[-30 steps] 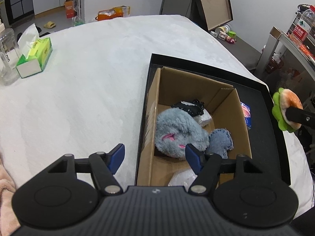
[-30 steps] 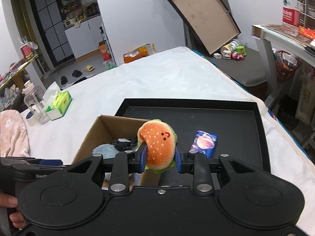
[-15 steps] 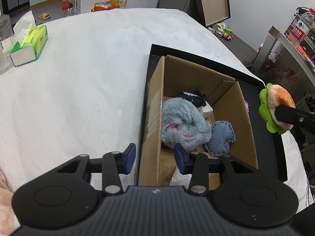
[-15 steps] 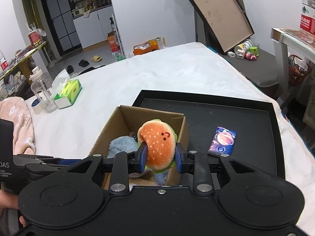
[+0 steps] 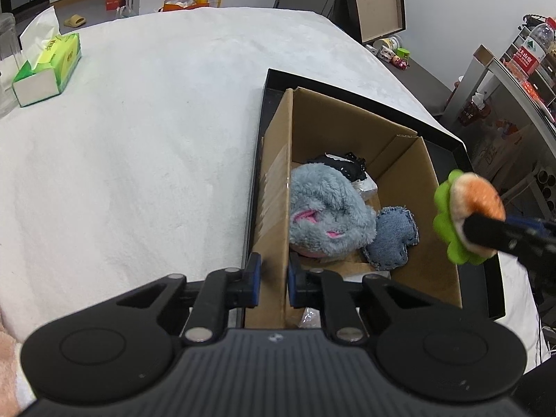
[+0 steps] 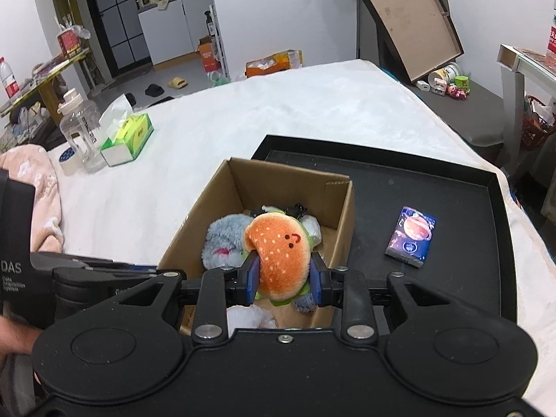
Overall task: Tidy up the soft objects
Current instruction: 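Lower the hamburger plush into the box and open the right gripper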
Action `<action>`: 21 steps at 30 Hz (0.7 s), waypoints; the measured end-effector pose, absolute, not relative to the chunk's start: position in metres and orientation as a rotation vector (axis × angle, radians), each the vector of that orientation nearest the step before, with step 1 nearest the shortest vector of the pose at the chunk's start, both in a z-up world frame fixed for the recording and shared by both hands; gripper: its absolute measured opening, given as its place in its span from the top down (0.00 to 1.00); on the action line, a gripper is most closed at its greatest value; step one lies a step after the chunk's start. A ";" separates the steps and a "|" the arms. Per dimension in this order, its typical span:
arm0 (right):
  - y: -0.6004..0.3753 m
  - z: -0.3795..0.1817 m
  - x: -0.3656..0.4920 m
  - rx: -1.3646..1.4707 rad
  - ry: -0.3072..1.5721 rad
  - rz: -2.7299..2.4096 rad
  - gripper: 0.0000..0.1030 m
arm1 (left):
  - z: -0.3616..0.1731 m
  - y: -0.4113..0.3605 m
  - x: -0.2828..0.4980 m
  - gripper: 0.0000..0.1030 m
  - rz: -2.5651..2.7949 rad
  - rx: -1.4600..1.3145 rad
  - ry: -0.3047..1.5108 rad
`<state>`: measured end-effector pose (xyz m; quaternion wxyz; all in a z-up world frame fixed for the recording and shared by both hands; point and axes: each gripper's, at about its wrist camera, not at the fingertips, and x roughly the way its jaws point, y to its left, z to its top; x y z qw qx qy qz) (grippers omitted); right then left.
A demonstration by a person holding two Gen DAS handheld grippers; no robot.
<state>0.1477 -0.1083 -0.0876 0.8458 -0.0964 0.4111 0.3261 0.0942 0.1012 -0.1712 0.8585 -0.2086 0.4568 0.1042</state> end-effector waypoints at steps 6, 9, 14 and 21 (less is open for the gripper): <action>-0.108 -0.098 0.146 -0.232 0.921 0.672 0.61 | -0.171 0.101 0.095 0.87 0.220 -0.441 0.962; -0.110 -0.096 0.145 -0.228 0.918 0.674 0.57 | -0.170 0.101 0.095 0.87 0.223 -0.437 0.962; -0.118 -0.091 0.150 -0.211 0.899 0.668 0.54 | -0.170 0.100 0.096 0.86 0.232 -0.434 0.969; -0.134 -0.092 0.163 -0.188 0.885 0.653 0.52 | -0.169 0.095 0.098 0.86 0.256 -0.398 0.982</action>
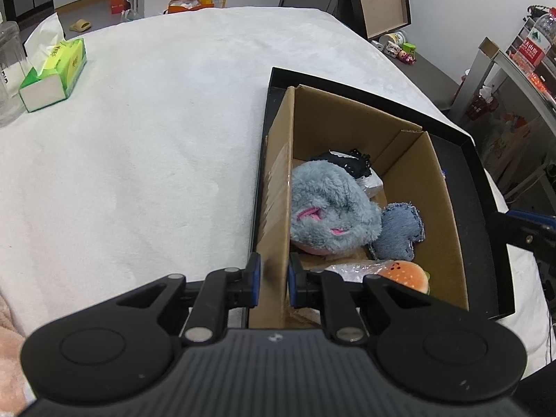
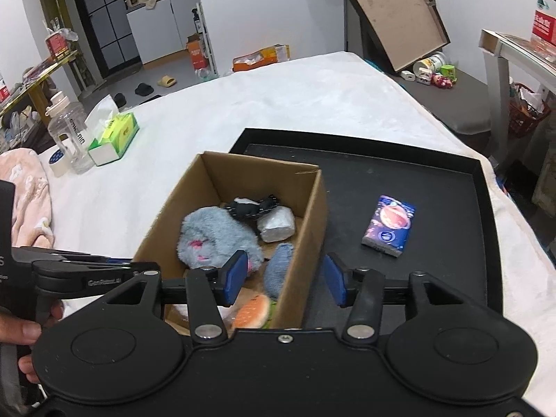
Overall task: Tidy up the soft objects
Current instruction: 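Lower the hamburger plush into the box and open the right gripper, then move the right gripper to the blue tissue pack on the tray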
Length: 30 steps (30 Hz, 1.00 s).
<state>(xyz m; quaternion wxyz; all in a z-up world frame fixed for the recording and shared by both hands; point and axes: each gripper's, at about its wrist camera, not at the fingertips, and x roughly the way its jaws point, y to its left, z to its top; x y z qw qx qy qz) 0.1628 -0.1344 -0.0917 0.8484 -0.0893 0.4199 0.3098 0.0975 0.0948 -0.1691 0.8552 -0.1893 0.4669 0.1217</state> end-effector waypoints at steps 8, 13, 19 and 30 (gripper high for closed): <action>-0.150 -0.093 0.178 -0.182 0.872 0.655 0.48 | -0.160 0.087 0.104 0.83 0.292 -0.348 0.986; -0.157 -0.090 0.191 -0.178 0.849 0.656 0.40 | -0.153 0.083 0.108 0.82 0.315 -0.327 0.984; -0.164 -0.088 0.204 -0.183 0.803 0.642 0.26 | -0.144 0.079 0.114 0.82 0.340 -0.309 0.977; -0.172 -0.084 0.231 -0.136 0.771 0.654 0.16 | -0.133 0.070 0.125 0.58 0.376 -0.307 0.969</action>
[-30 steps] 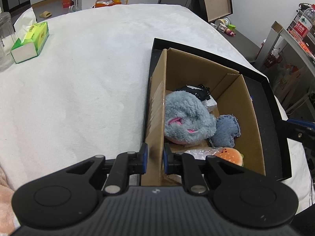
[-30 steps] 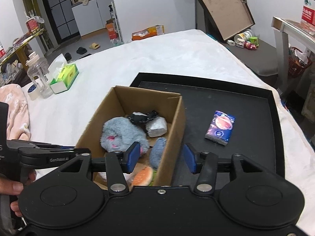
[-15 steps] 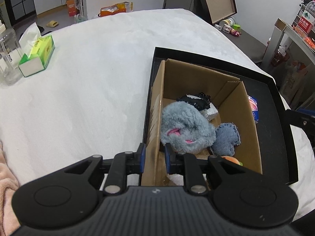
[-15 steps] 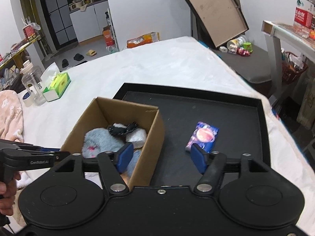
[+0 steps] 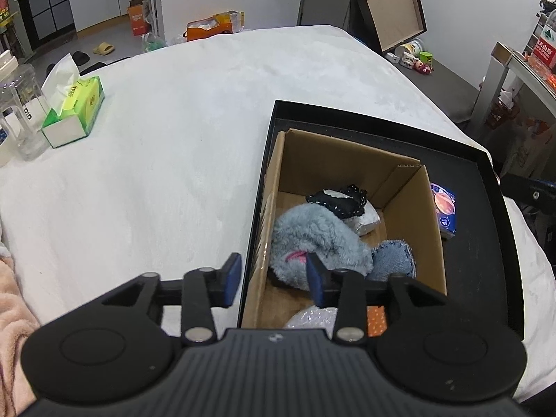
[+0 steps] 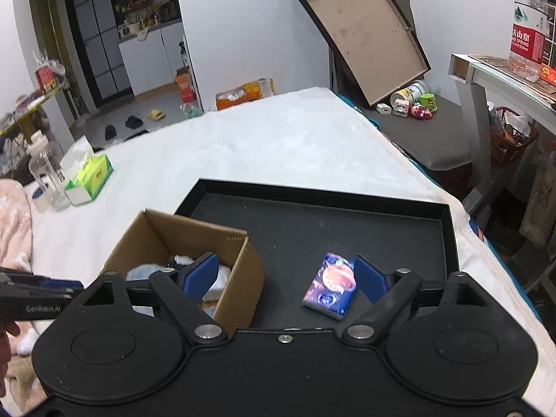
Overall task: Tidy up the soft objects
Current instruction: 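Move the right gripper to the blue tissue pack on the tray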
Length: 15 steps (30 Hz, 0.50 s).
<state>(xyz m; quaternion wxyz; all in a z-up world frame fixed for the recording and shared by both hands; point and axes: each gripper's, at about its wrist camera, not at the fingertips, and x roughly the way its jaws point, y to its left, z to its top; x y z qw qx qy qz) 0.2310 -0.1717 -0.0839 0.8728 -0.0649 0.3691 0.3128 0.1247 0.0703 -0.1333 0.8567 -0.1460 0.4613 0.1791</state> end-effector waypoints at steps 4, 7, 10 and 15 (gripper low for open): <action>-0.178 -0.094 0.239 -0.099 0.761 0.667 0.16 | -0.131 0.068 0.127 0.50 0.389 -0.300 0.960; -0.184 -0.107 0.243 -0.067 0.770 0.679 0.16 | -0.132 0.067 0.130 0.47 0.407 -0.285 0.964; -0.188 -0.118 0.245 -0.050 0.776 0.699 0.16 | -0.135 0.068 0.132 0.46 0.428 -0.281 0.969; -0.194 -0.132 0.253 -0.023 0.794 0.712 0.16 | -0.141 0.068 0.139 0.46 0.451 -0.276 0.992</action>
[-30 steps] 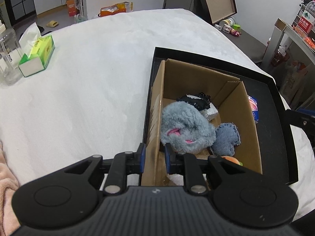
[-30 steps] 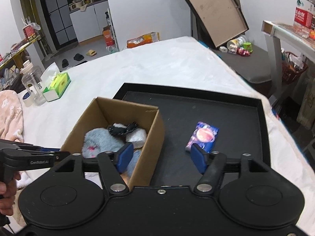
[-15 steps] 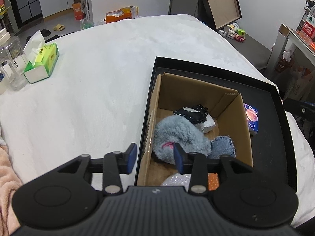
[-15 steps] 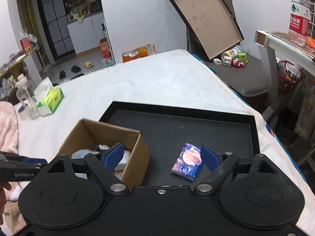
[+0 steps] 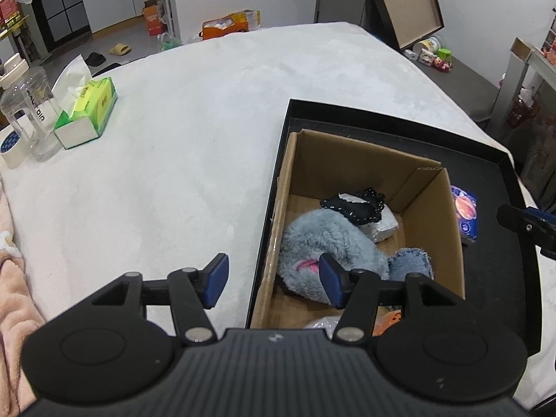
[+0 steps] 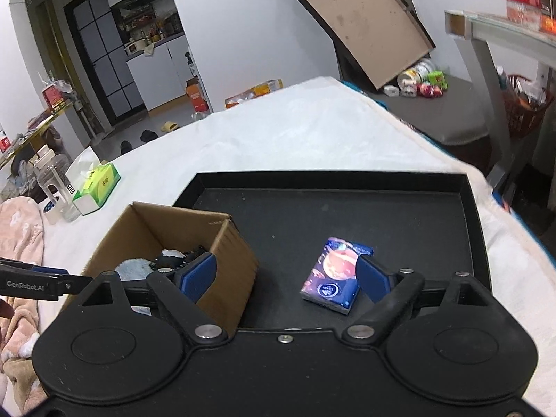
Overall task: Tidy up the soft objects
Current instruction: 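Move the right gripper to the blue tissue pack on the tray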
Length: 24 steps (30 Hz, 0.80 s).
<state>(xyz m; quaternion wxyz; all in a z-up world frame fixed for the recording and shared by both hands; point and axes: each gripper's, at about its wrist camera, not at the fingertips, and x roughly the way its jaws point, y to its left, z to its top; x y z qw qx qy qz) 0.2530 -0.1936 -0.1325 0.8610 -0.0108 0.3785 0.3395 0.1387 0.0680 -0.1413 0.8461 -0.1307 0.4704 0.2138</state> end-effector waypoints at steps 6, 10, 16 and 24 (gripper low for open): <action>-0.202 -0.156 0.269 0.033 0.821 0.673 0.15 | -0.147 0.064 0.149 0.46 0.466 -0.257 1.010; -0.205 -0.172 0.274 0.052 0.850 0.645 0.15 | -0.151 0.063 0.157 0.45 0.472 -0.240 1.030; -0.199 -0.189 0.279 0.059 0.859 0.629 0.15 | -0.156 0.061 0.165 0.45 0.491 -0.229 1.049; -0.195 -0.210 0.285 0.058 0.890 0.623 0.15 | -0.160 0.057 0.170 0.45 0.504 -0.218 1.065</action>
